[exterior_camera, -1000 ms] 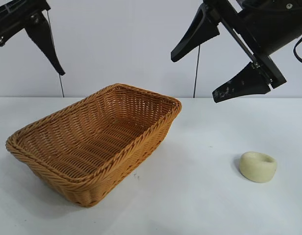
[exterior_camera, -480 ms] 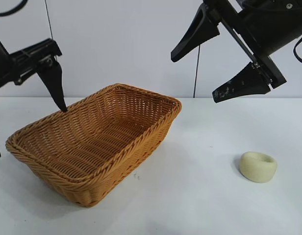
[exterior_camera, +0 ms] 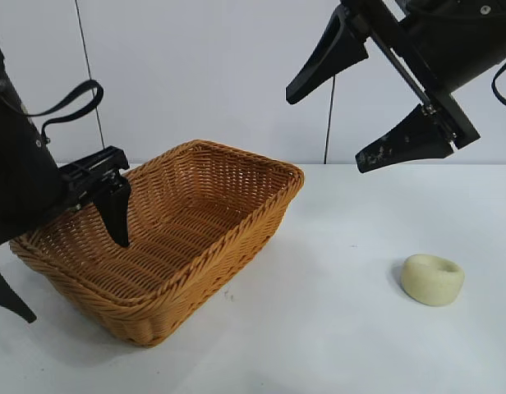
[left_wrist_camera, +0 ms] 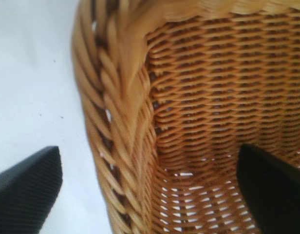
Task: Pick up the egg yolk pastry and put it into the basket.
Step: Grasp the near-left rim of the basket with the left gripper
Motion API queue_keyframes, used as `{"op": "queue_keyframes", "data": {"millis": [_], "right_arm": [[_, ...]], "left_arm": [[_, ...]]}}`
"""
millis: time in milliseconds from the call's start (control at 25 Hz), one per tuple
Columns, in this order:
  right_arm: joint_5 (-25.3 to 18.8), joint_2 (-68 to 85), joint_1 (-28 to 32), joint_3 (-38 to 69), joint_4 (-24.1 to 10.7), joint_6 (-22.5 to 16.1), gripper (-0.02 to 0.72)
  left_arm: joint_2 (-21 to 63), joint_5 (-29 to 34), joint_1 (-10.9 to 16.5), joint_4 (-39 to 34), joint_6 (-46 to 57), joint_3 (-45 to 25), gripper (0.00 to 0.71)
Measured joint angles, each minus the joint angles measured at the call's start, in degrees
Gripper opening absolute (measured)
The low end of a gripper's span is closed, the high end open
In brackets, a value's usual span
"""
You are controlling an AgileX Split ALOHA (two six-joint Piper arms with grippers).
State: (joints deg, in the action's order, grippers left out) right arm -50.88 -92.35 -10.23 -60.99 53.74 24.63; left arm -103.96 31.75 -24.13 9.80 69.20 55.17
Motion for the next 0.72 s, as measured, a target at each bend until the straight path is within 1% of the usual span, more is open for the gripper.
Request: {"op": "queue_keyframes", "data": {"millis": [280,400,520,560,720], "right_arm": [[0.0,0.0,0.0,0.0,0.0,0.0,0.695],[0.0,0.0,0.0,0.0,0.0,0.0,0.695],[0.0,0.0,0.0,0.0,0.0,0.0,0.695],[0.0,0.0,0.0,0.0,0.0,0.0,0.695],[0.0,0.0,0.0,0.0,0.0,0.0,0.695]], "left_arm": [[-1.41,-0.83,0.0,-0.18,0.66,-1.22,0.693],[-1.41,-1.44,0.0,-0.18,0.71,-1.33,0.642],[-1.41,-1.91,0.0,-0.18,0.77,-1.91,0.532],[-1.41,-1.91,0.0,-0.18,0.77,-2.1,0.473],[-1.41,-1.66,0.0,-0.18,0.77,-2.22,0.153]]}}
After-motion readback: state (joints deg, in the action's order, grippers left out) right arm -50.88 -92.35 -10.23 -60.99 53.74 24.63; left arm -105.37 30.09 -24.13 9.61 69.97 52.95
